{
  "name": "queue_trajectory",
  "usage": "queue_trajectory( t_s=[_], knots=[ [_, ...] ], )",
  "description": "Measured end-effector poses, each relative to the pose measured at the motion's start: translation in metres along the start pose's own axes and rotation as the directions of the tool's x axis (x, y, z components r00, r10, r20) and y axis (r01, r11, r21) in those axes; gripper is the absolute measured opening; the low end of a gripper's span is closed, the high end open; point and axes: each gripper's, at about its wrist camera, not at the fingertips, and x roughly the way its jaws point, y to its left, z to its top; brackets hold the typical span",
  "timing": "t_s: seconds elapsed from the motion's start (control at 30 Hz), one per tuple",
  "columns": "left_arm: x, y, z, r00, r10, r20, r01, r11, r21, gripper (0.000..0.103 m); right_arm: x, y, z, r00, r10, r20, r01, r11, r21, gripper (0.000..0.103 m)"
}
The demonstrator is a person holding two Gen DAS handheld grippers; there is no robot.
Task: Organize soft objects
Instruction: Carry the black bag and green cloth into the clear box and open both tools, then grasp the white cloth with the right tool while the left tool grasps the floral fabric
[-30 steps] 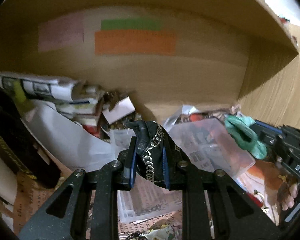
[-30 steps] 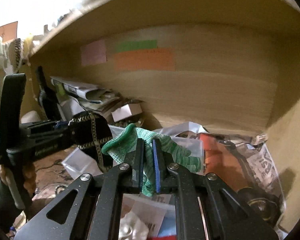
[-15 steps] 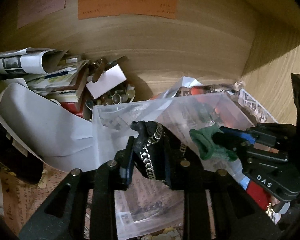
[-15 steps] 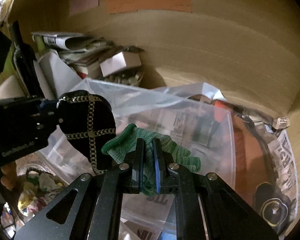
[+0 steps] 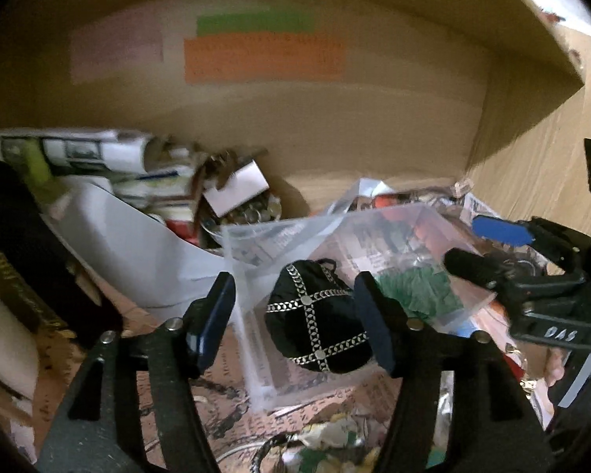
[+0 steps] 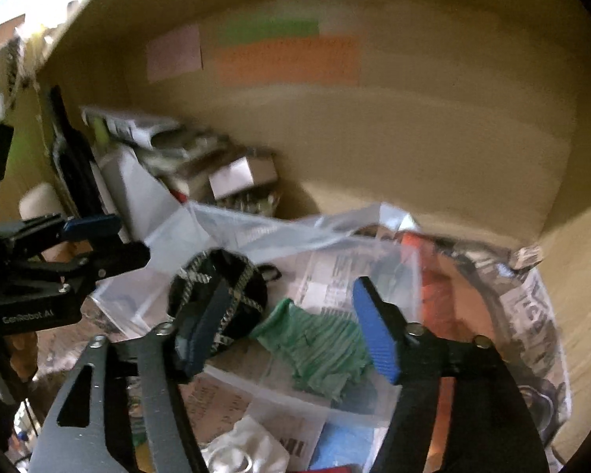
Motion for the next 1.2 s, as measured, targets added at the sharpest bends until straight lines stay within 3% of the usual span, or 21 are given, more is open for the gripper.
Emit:
queue_trajectory(
  t_s=[0.17, 0.3, 0.4, 0.87, 1.07, 1.2],
  knots=[
    [-0.04, 0.002, -0.008, 0.996, 0.045, 0.074, -0.046, 0.999, 0.013, 0.07, -0.038, 0.001, -0.002, 0.996, -0.001, 0.089, 0.001, 1.0, 0.003, 0.075],
    [-0.062, 0.005, -0.021, 0.995, 0.044, 0.092, -0.045, 0.999, 0.01, 0.08, -0.056, 0.001, -0.01, 0.993, 0.005, 0.118, -0.007, 1.0, 0.009, 0.076],
    [-0.068, 0.003, -0.034, 0.996, 0.04, 0.082, -0.041, 0.999, 0.009, 0.081, -0.065, 0.002, -0.022, 0.993, 0.008, 0.119, -0.01, 1.0, 0.018, 0.077],
    [-0.064, -0.012, -0.098, 0.997, -0.037, -0.061, 0.038, 0.999, 0.008, 0.081, -0.048, 0.011, -0.086, 0.999, 0.036, -0.039, -0.033, 0.996, 0.078, 0.077],
    [-0.049, -0.022, -0.112, 0.991, -0.072, -0.116, 0.074, 0.997, 0.015, 0.081, -0.038, 0.014, -0.098, 0.994, 0.066, -0.092, -0.058, 0.994, 0.094, 0.077],
    [-0.036, -0.025, -0.112, 0.99, -0.059, -0.128, 0.063, 0.998, 0.024, 0.081, -0.028, 0.017, -0.104, 0.989, 0.084, -0.122, -0.073, 0.993, 0.095, 0.076]
  ],
)
